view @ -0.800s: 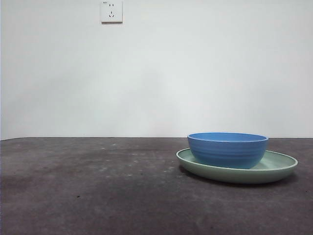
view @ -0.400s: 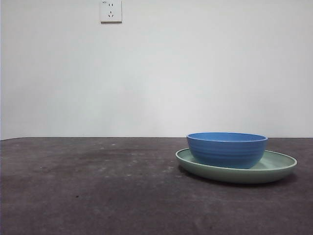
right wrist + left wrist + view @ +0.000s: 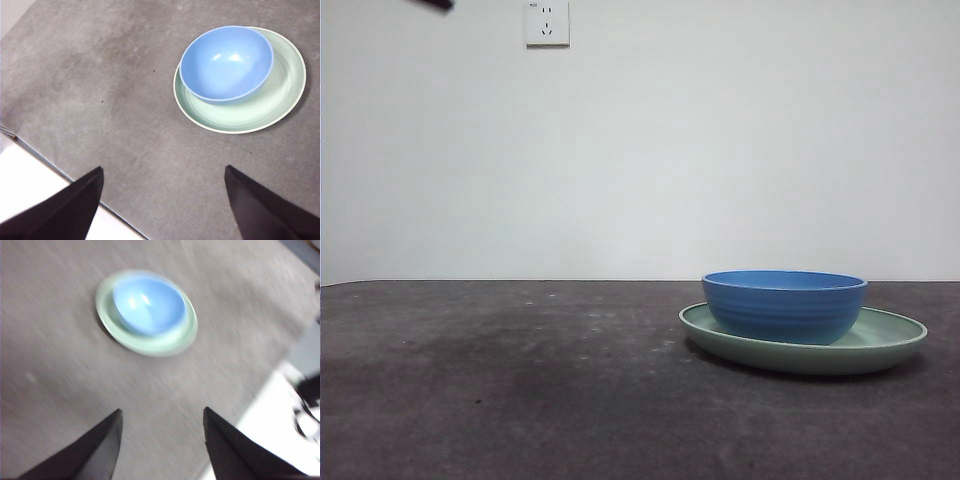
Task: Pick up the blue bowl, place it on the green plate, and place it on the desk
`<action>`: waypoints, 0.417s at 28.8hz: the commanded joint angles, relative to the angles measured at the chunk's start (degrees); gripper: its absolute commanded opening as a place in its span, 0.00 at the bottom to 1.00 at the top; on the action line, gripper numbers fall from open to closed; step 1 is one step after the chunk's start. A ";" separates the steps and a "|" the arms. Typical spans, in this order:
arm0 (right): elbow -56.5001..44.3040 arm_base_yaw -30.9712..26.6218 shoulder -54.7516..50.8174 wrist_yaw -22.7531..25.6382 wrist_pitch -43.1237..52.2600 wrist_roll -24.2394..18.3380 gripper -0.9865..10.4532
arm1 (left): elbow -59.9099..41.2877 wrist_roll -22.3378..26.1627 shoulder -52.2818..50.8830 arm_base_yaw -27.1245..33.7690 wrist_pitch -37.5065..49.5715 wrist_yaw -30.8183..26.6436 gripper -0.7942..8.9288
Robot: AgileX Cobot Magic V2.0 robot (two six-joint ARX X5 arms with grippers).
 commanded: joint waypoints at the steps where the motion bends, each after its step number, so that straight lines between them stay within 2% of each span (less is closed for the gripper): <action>1: 1.03 0.17 0.31 0.17 0.26 -0.39 0.43 | -3.28 1.77 -0.87 -0.31 0.94 4.28 0.35; 3: 1.03 0.17 0.31 0.17 0.24 -0.37 0.43 | -5.35 2.01 -1.16 -0.31 0.90 6.01 0.35; 12: 1.03 0.17 0.35 0.17 0.22 -0.35 0.42 | -6.40 2.58 -1.25 -0.31 2.38 6.93 0.35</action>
